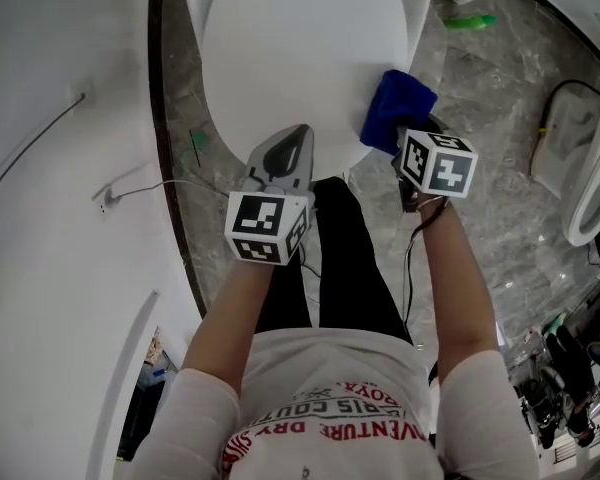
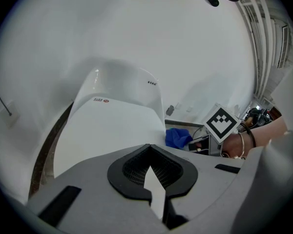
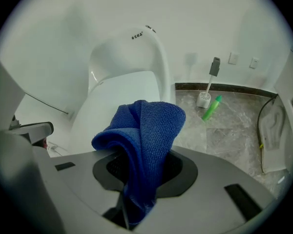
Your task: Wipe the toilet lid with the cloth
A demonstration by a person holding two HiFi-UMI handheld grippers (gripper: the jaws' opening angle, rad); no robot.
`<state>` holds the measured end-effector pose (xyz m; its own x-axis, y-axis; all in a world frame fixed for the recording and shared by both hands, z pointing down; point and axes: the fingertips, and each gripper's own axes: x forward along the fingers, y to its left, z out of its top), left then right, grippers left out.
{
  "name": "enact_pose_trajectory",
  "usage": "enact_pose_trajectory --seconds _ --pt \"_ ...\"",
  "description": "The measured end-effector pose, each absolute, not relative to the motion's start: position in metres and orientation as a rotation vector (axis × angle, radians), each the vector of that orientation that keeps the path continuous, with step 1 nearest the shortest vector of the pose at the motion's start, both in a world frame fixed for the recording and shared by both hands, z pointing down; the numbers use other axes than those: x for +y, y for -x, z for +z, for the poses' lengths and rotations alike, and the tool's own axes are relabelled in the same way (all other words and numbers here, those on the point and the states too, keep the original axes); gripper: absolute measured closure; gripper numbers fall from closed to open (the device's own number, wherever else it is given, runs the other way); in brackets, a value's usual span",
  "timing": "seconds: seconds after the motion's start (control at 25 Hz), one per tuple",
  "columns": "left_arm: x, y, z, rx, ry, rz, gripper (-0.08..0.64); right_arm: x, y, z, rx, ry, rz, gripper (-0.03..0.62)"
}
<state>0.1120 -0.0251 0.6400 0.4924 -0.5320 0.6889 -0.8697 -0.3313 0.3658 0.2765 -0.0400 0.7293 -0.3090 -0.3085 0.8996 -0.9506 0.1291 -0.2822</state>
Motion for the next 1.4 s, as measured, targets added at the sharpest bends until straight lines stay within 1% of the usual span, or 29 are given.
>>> enact_pose_trajectory --seconds 0.28,0.48,0.64,0.92,1.08,1.28,1.4 --pt "0.003 -0.126 0.637 -1.071 -2.099 0.656 0.554 -0.018 -0.310 0.738 -1.621 -1.305 1.193 0.494" --pt "0.022 -0.102 0.633 -1.073 -2.063 0.608 0.554 -0.008 -0.287 0.708 -1.647 -1.383 1.224 0.494" --pt "0.031 -0.066 0.623 -1.089 -2.084 0.625 0.554 0.002 -0.230 0.679 -1.731 -1.387 1.253 0.494" --pt "0.050 0.047 0.613 -1.144 -2.103 0.667 0.554 0.040 -0.072 0.664 -1.830 -1.263 1.323 0.494" --pt "0.054 0.103 0.614 -1.201 -2.063 0.663 0.554 0.046 0.000 0.669 -1.881 -1.169 1.315 0.494" --pt "0.070 0.156 0.637 -1.216 -2.045 0.669 0.554 0.044 0.069 0.700 -1.923 -1.084 1.230 0.494" --pt "0.083 0.172 0.647 -1.214 -2.025 0.670 0.554 0.043 0.084 0.716 -1.911 -1.078 1.209 0.494"
